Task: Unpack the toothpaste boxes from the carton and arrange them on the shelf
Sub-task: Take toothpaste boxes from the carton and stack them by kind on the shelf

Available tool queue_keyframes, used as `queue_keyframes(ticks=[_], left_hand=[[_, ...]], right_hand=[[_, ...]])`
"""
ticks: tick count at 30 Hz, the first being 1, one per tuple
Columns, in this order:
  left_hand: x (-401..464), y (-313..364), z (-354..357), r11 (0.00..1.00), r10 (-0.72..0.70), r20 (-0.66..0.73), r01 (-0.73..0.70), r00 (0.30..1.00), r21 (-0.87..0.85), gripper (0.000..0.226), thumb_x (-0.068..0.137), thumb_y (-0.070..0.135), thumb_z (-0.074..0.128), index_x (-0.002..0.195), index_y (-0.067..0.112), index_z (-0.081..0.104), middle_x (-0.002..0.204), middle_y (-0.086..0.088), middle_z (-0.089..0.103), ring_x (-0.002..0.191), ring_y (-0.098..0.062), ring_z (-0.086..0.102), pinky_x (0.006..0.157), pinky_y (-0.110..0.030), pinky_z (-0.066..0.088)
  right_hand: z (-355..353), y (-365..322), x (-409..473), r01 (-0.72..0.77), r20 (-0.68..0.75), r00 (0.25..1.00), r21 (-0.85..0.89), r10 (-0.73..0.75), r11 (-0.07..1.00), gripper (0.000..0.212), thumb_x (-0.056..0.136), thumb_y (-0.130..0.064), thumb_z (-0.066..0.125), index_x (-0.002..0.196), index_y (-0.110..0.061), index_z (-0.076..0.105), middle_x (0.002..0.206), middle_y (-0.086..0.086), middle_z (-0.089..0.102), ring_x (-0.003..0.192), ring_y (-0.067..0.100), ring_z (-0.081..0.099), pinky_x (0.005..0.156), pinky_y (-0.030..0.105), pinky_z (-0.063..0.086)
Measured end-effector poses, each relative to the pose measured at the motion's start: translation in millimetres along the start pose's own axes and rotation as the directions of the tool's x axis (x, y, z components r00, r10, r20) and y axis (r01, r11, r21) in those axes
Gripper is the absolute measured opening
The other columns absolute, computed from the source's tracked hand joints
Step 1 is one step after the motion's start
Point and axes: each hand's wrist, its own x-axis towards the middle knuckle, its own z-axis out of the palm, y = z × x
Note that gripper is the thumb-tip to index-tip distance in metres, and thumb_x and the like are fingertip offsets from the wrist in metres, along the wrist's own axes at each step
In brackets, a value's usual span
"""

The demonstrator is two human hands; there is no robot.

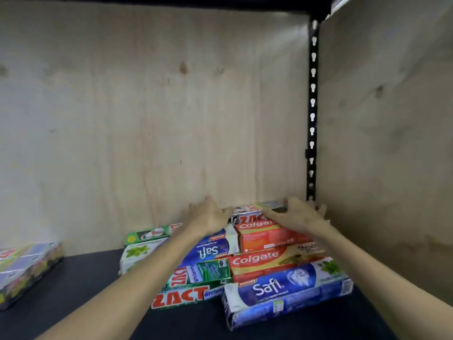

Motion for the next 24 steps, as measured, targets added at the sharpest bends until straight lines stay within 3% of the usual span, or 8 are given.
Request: queue_keyframes(ticks=[4,9,13,16,18,21,22,24], left_hand=[[3.6,6.3,10.8,1.000,-0.017,-0.016,0.017,1.000,-0.024,0.060,0.094,0.059,0.055,0.130,0.012,0.048,0.131,-0.011,0.062,0.122,-0.034,0.056,0.093,-0.038,0.046],[-0.9,9.7,5.2,0.995,0.012,-0.067,-0.019,0.998,-0.102,0.062,0.089,0.055,0.066,0.132,0.017,0.041,0.124,-0.004,0.063,0.115,-0.026,0.059,0.085,-0.036,0.046],[-9.6,8.6,-2.9,0.970,0.012,-0.274,-0.078,0.962,-0.230,0.071,0.089,0.051,0.070,0.143,0.018,0.040,0.131,-0.004,0.063,0.130,-0.027,0.047,0.097,-0.037,0.040],[-22.5,-1.9,-13.7,0.954,-0.009,-0.448,-0.127,0.894,-0.272,0.070,0.087,0.049,0.073,0.142,0.016,0.046,0.128,-0.004,0.066,0.128,-0.029,0.049,0.102,-0.042,0.038],[-35.2,-15.4,-21.9,0.944,-0.037,-0.500,-0.133,0.865,-0.301,0.062,0.085,0.049,0.074,0.136,0.019,0.055,0.120,-0.001,0.070,0.121,-0.027,0.055,0.103,-0.044,0.042],[-66.0,-46.1,-33.6,0.905,-0.051,-0.521,-0.181,0.852,-0.384,0.035,0.081,0.048,0.077,0.111,0.031,0.069,0.099,0.010,0.075,0.105,-0.022,0.064,0.094,-0.046,0.050],[-79.4,-56.6,-38.0,0.881,-0.060,-0.517,-0.199,0.854,-0.430,0.026,0.081,0.045,0.077,0.103,0.034,0.070,0.094,0.015,0.074,0.100,-0.016,0.066,0.090,-0.042,0.053],[-110.5,-75.6,-46.8,0.820,-0.075,-0.499,-0.232,0.863,-0.523,0.018,0.084,0.029,0.079,0.091,0.040,0.067,0.086,0.024,0.071,0.090,0.005,0.066,0.080,-0.018,0.053]], right_hand=[[8.3,-1.5,10.0,0.051,-0.045,0.998,0.023,-0.050,0.998,0.071,0.080,-0.081,0.051,0.124,-0.026,0.051,0.125,0.002,0.065,0.130,0.030,0.050,0.115,0.053,0.010],[9.8,2.0,1.4,0.125,-0.175,0.979,0.121,-0.103,0.985,0.072,0.086,-0.066,0.061,0.140,-0.024,0.041,0.133,0.002,0.061,0.132,0.029,0.047,0.114,0.050,0.016],[5.1,-7.5,-9.9,0.190,-0.355,0.930,0.232,-0.098,0.954,0.062,0.088,-0.052,0.068,0.136,-0.019,0.048,0.131,0.007,0.062,0.131,0.032,0.042,0.112,0.051,0.028],[2.8,-18.7,-24.9,0.260,-0.497,0.865,0.320,-0.071,0.911,0.059,0.086,-0.048,0.072,0.133,-0.017,0.055,0.126,0.011,0.063,0.128,0.032,0.041,0.105,0.048,0.038],[5.2,-25.6,-37.6,0.290,-0.509,0.858,0.362,-0.073,0.886,0.067,0.083,-0.050,0.075,0.137,-0.014,0.055,0.125,0.011,0.064,0.127,0.031,0.043,0.105,0.050,0.041],[14.2,-39.4,-61.6,0.356,-0.493,0.861,0.404,-0.127,0.843,0.065,0.074,-0.064,0.074,0.119,-0.018,0.067,0.105,0.005,0.072,0.108,0.031,0.059,0.091,0.049,0.051],[17.2,-46.3,-72.4,0.359,-0.489,0.862,0.402,-0.134,0.842,0.064,0.072,-0.065,0.075,0.115,-0.018,0.069,0.099,0.004,0.073,0.102,0.031,0.061,0.087,0.048,0.052],[27.0,-61.5,-94.6,0.383,-0.492,0.856,0.390,-0.162,0.838,0.066,0.071,-0.063,0.078,0.117,-0.016,0.070,0.099,0.005,0.074,0.099,0.033,0.062,0.085,0.046,0.052]])
